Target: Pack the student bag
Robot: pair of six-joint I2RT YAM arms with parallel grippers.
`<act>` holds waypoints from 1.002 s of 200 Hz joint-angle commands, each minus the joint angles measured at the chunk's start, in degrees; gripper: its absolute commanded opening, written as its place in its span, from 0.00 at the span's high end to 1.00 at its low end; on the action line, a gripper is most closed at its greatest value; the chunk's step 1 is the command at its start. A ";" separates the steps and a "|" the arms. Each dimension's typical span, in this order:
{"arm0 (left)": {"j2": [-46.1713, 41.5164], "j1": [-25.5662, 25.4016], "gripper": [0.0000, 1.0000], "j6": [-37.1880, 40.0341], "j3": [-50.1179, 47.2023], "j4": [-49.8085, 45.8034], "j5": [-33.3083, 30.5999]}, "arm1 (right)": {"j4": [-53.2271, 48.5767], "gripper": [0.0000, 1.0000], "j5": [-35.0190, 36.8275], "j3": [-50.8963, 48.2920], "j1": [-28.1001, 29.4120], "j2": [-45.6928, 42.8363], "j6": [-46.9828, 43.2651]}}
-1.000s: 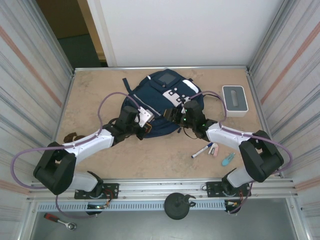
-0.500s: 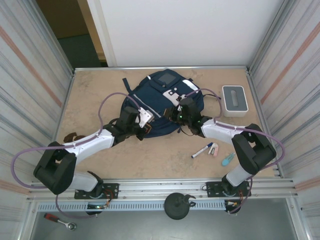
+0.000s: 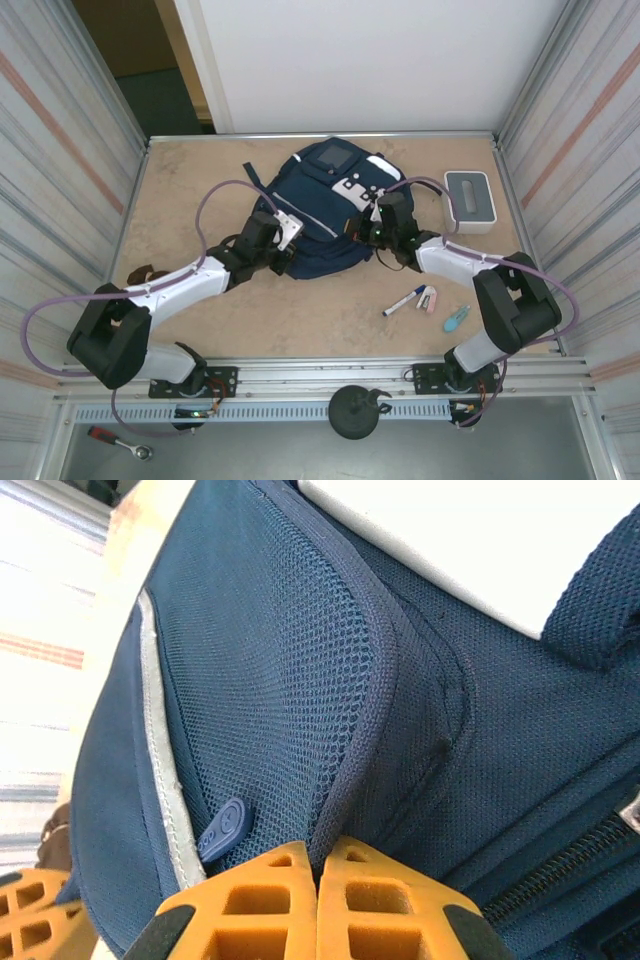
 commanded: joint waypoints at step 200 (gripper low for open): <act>6.31 -4.64 1.00 -1.14 5.53 0.66 5.78 | -18.91 0.52 -12.33 7.66 -10.78 -0.92 -10.64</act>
